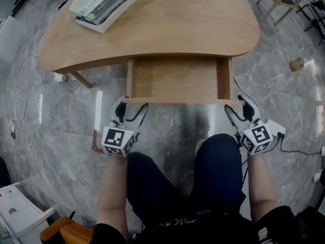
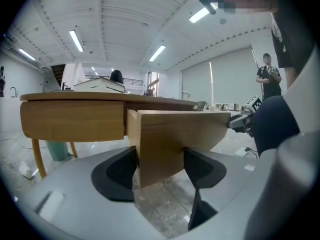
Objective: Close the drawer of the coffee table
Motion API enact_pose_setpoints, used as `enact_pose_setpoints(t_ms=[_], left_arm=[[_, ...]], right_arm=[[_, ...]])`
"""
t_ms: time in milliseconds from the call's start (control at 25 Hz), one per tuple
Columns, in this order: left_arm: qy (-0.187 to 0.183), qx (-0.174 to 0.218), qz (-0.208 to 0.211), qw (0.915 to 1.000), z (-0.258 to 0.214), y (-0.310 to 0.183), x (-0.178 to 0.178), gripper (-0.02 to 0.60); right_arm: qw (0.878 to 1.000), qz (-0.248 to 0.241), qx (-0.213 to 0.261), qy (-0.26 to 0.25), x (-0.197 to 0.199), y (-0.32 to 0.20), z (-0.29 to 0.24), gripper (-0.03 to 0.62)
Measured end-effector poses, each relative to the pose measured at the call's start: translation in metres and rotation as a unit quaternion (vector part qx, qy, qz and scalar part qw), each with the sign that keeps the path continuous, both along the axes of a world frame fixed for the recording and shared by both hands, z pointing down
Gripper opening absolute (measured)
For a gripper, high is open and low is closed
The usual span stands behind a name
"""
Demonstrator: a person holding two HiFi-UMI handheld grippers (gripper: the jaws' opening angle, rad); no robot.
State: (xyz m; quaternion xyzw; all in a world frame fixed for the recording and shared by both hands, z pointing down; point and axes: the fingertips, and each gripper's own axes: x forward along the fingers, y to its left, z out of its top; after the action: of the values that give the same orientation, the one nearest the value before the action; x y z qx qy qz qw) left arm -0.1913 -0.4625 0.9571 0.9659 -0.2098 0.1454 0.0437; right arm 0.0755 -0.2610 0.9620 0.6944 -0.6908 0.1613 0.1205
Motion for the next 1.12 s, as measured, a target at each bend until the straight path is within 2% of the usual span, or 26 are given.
enact_pose_setpoints(t_ms=[200, 400, 1120], left_arm=[[0.011, -0.008, -0.012, 0.9998, -0.005, 0.003, -0.004, 0.304], [0.063, -0.001, -0.029, 0.9976, -0.027, 0.003, -0.004, 0.295], [0.043, -0.001, -0.059, 0.9973, -0.029, -0.031, 0.031, 0.298]], right_arm=[[1.000, 0.002, -0.016, -0.007, -0.001, 0.000, -0.002, 0.270], [1.000, 0.014, -0.001, -0.014, 0.003, 0.000, -0.018, 0.270], [1.000, 0.028, -0.004, -0.013, 0.045, -0.043, -0.023, 0.273]])
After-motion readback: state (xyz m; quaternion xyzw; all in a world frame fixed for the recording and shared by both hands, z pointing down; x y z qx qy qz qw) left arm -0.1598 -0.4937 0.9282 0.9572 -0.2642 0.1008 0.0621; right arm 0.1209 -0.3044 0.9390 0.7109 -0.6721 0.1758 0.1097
